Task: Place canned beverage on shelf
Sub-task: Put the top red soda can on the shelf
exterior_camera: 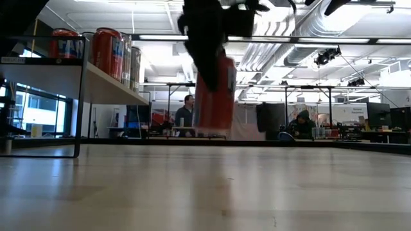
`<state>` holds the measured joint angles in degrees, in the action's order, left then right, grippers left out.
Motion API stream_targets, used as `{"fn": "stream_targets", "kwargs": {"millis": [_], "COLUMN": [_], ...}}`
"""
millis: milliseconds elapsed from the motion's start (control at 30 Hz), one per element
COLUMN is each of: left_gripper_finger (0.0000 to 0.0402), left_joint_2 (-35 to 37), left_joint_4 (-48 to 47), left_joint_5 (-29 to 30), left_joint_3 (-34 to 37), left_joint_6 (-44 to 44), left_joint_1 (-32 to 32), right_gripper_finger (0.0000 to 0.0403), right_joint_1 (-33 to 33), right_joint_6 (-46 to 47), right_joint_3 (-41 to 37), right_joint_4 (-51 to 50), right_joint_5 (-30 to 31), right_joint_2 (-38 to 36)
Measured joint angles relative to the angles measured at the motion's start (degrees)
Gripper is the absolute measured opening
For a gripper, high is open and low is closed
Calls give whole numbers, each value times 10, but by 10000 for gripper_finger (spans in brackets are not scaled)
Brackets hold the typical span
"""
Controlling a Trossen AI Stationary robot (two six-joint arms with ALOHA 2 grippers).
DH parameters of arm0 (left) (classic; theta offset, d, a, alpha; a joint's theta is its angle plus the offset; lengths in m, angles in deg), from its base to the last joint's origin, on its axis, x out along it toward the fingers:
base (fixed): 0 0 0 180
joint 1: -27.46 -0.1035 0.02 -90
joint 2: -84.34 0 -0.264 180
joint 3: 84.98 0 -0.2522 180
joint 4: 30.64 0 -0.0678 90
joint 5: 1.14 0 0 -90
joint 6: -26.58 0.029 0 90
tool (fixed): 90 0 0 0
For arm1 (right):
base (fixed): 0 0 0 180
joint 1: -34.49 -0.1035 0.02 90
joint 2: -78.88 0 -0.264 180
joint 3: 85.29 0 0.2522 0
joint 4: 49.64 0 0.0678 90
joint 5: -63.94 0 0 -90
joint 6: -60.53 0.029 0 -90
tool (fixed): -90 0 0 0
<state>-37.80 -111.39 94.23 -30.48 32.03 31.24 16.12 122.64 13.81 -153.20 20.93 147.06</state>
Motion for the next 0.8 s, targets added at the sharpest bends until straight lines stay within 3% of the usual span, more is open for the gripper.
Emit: {"fn": "stream_targets", "kwargs": {"millis": [267,500,633,800], "left_gripper_finger": [289,289,289,289], "left_joint_2": [103,209,266,322], "left_joint_4": [-38,-72,-76,-148], "left_joint_5": [52,60,51,53], "left_joint_3": [0,50,69,85], "left_joint_6": [3,-9,-27,-64], "left_joint_1": [-5,-30,-26,-3], "right_gripper_finger": [392,392,392,392], "right_joint_1": [0,5,21,47], "right_joint_6": [0,-37,-97,-131], "right_joint_3": [0,0,0,0], "right_joint_4": [11,63,112,175], "right_joint_5": [24,77,75,58], "right_joint_2": [0,0,0,0]}}
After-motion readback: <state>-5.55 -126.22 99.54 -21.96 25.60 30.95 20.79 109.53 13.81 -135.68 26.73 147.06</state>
